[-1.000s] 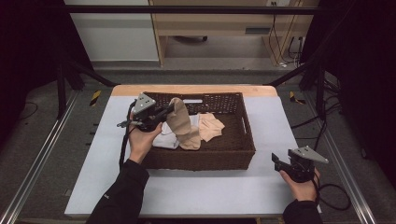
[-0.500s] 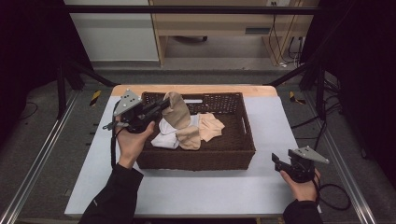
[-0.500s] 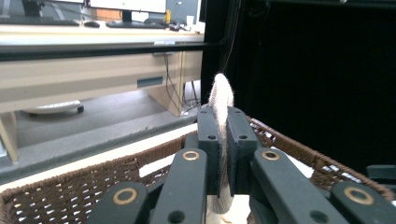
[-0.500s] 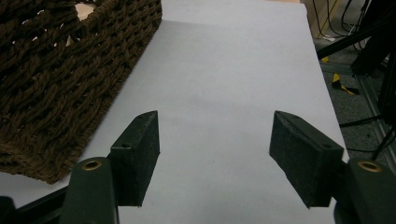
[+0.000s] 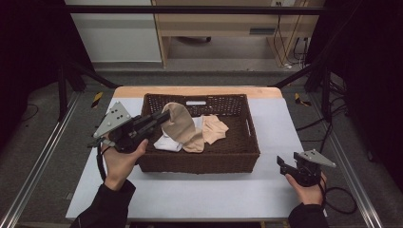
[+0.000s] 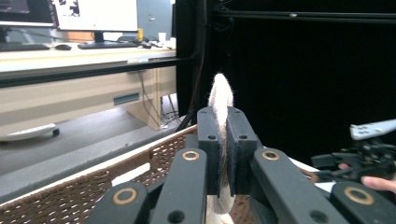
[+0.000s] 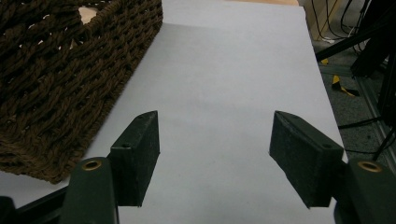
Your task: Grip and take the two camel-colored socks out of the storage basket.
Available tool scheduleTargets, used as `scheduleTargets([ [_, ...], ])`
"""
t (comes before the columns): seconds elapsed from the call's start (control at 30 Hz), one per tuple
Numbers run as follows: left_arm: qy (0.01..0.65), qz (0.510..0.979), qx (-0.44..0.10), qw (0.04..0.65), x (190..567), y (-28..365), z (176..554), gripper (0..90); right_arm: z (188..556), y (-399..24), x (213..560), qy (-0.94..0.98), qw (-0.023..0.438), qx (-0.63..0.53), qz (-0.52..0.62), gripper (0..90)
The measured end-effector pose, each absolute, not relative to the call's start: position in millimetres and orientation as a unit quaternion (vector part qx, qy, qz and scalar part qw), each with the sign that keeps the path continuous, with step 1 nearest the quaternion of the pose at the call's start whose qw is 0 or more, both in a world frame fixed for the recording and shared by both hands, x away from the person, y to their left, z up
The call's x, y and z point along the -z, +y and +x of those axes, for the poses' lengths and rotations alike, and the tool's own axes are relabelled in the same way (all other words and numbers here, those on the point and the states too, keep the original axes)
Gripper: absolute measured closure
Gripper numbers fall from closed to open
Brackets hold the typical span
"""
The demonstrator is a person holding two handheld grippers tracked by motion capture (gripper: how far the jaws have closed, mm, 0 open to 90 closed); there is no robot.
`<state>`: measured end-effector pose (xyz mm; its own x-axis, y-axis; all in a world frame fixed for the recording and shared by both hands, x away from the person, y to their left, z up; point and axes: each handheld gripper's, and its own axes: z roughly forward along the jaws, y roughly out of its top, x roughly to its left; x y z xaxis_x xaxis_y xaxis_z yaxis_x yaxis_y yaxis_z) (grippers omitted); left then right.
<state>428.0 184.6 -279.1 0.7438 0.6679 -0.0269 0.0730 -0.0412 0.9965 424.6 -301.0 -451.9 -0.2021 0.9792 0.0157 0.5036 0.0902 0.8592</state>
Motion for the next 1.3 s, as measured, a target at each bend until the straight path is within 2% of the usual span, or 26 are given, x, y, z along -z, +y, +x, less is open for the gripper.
scheduleTargets([
  [0.4,0.235,0.706,-0.222,0.630,286.2,188.9,387.6,85.6,423.2,-301.8,451.4,0.669,0.308,-0.389,0.553,33.3],
  [0.7,0.224,0.741,-0.194,0.603,319.4,187.3,364.7,85.6,422.6,-302.2,451.5,0.668,0.306,-0.389,0.555,33.3],
  [0.97,0.238,0.765,-0.161,0.576,351.6,181.2,362.8,85.6,422.3,-302.3,451.9,0.668,0.304,-0.390,0.556,33.1],
  [1.3,0.269,0.809,-0.110,0.511,399.4,168.3,375.5,85.2,421.8,-302.4,454.1,0.671,0.299,-0.389,0.556,32.0],
])
